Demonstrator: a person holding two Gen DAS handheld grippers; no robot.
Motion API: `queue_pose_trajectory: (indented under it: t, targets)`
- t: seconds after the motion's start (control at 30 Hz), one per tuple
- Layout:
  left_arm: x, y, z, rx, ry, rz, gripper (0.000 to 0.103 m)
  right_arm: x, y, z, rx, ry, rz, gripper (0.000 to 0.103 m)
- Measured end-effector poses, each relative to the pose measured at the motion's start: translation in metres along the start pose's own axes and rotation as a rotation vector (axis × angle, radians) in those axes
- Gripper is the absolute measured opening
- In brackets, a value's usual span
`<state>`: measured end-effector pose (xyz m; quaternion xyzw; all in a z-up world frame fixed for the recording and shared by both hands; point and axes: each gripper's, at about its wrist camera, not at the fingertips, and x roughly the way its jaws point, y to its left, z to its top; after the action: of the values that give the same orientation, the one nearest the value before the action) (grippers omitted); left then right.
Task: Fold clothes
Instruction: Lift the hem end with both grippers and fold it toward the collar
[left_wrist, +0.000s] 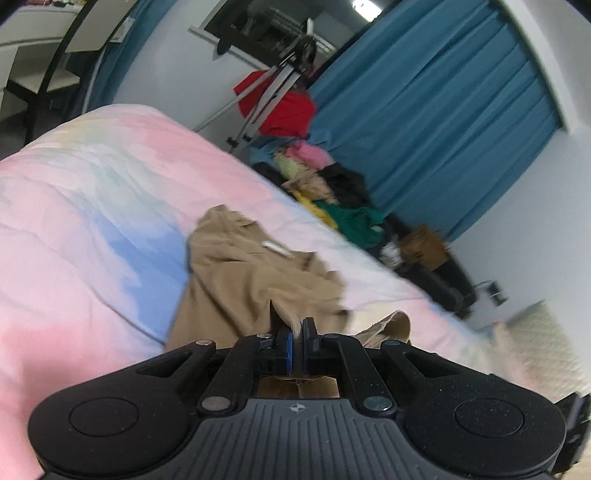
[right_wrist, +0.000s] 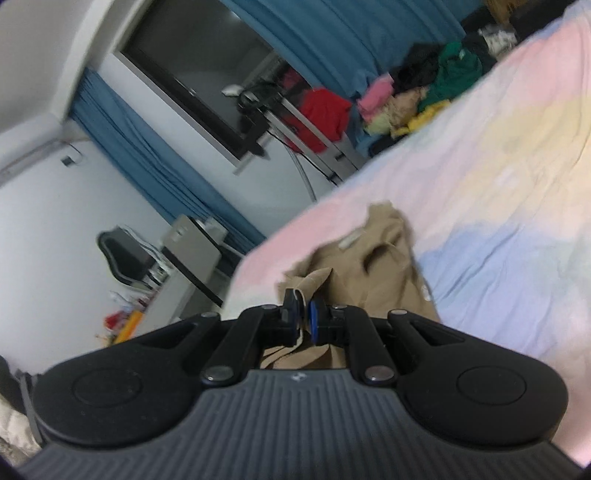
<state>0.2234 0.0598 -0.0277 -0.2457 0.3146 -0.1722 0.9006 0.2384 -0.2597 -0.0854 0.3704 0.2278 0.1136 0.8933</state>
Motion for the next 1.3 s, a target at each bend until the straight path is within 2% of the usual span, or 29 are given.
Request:
queue_pose_trajectory:
  t: [0.13,0.27,0.5,0.57,0.6,0.63,0.67,0.73,0.77,0.8,0.87,1.0,1.13,1.2,1.3]
  targets:
    - [0.046,0.02,-0.01,0.086,0.026,0.073,0.005,0.044,-0.031,-0.012,-0.001,0.054,-0.051,0.01]
    - [0.078,0.038,-0.017,0.089,0.062,0.089,0.005,0.075,-0.048,-0.017,-0.032,0.084,-0.101,0.01]
    - [0.098,0.036,-0.023,0.156,0.093,0.117,0.008,0.091,-0.055,-0.022,-0.08,0.106,-0.149,0.012]
    - [0.096,0.032,-0.025,0.178,0.092,0.125,0.015,0.088,-0.05,-0.022,-0.094,0.108,-0.16,0.013]
    - [0.094,0.029,-0.026,0.188,0.092,0.126,0.024,0.087,-0.047,-0.022,-0.101,0.11,-0.167,0.014]
    - [0.09,0.025,-0.027,0.199,0.084,0.133,0.038,0.085,-0.043,-0.023,-0.114,0.106,-0.168,0.015]
    - [0.087,0.021,-0.028,0.21,0.072,0.144,0.048,0.081,-0.038,-0.023,-0.131,0.1,-0.165,0.024]
    - [0.078,0.012,-0.032,0.244,0.039,0.174,0.084,0.073,-0.029,-0.024,-0.158,0.078,-0.157,0.068]
    - [0.072,0.006,-0.035,0.27,0.013,0.198,0.089,0.067,-0.025,-0.025,-0.165,0.057,-0.149,0.086]
    - [0.066,0.002,-0.037,0.291,-0.004,0.209,0.09,0.061,-0.02,-0.026,-0.175,0.035,-0.148,0.088]
    - [0.054,-0.004,-0.04,0.301,-0.011,0.189,0.09,0.047,-0.01,-0.029,-0.202,-0.002,-0.152,0.087]
    - [0.029,-0.013,-0.041,0.289,-0.019,0.146,0.094,0.015,0.01,-0.036,-0.263,-0.02,-0.172,0.087]
    - [-0.007,-0.017,-0.051,0.253,-0.008,0.14,0.095,-0.019,0.029,-0.049,-0.335,-0.041,-0.194,0.087]
    - [-0.024,-0.014,-0.057,0.219,0.01,0.16,0.095,-0.031,0.034,-0.055,-0.342,-0.048,-0.2,0.087]
    - [-0.037,-0.008,-0.063,0.246,0.059,0.24,0.095,-0.04,0.039,-0.062,-0.357,-0.038,-0.203,0.087]
